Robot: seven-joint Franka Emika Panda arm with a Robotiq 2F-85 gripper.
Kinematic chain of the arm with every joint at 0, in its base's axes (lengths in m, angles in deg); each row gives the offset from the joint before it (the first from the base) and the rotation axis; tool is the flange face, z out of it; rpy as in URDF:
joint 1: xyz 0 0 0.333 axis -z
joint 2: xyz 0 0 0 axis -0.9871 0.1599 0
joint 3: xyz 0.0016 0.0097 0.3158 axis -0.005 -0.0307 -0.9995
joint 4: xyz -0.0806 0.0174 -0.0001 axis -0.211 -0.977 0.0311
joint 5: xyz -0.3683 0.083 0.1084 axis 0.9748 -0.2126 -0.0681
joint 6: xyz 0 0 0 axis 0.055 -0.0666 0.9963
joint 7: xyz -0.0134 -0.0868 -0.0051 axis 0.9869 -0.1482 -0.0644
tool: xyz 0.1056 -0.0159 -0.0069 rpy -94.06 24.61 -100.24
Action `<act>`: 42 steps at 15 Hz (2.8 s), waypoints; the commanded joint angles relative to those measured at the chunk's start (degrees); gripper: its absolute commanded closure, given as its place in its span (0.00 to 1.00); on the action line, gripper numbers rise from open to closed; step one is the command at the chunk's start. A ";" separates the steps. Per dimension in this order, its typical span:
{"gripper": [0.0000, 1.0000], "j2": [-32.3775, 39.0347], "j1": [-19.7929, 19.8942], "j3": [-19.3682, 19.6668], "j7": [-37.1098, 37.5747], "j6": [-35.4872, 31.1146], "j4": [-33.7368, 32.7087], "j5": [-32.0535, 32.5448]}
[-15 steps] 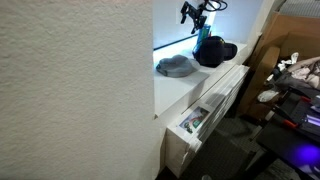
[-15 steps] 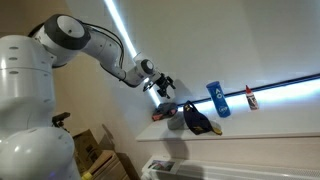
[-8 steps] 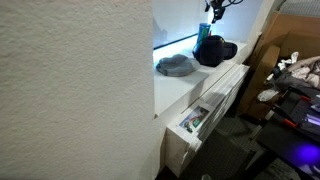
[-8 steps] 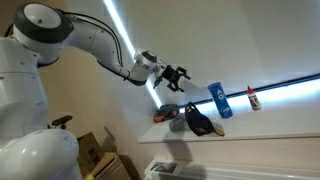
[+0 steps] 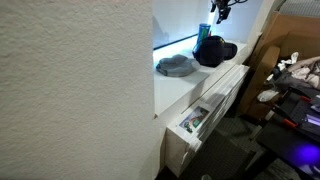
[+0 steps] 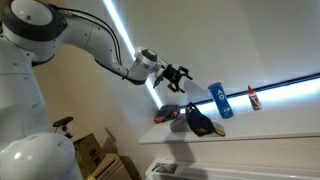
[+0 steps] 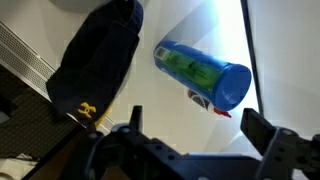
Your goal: Place the black cap on the blue can, move the gray cap to the right, and move the bottle to the left
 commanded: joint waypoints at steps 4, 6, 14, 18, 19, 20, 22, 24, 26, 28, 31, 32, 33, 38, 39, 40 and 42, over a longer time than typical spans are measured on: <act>0.00 4.81 6.21 -5.33 -6.13 -6.47 -1.08 -23.03; 0.00 3.59 5.06 -4.23 -5.24 -5.44 -0.19 -20.74; 0.00 3.11 4.61 -4.09 -4.91 13.75 -4.44 -17.88; 0.00 2.92 5.85 -5.02 -5.78 16.00 -4.86 -18.77; 0.00 2.39 6.14 -5.06 -6.17 17.26 -4.95 -18.77; 0.00 2.04 6.38 -5.06 -6.41 17.73 -4.95 -18.77; 0.00 1.71 6.56 -5.46 -6.73 13.69 -3.66 -19.66; 0.00 3.01 6.43 -6.98 -9.45 5.47 -1.92 -22.81; 0.00 4.80 5.86 -8.18 -10.27 2.39 -1.44 -25.81; 0.00 4.40 5.25 -7.48 -8.78 4.65 -2.35 -24.06; 0.00 5.39 5.06 -7.69 -8.84 3.67 -2.26 -24.42; 0.00 5.12 5.20 -7.75 -9.50 5.08 -2.36 -24.62; 0.00 4.74 4.62 -7.14 -7.56 7.79 -2.60 -23.00; 0.00 5.37 5.07 -7.52 -7.14 11.54 -2.61 -22.71; 0.00 5.47 5.07 -7.53 -7.13 12.36 -2.61 -22.70; 0.00 5.53 5.07 -7.53 -7.13 12.68 -2.61 -22.70; 0.00 5.54 5.07 -7.54 -7.12 12.81 -2.61 -22.70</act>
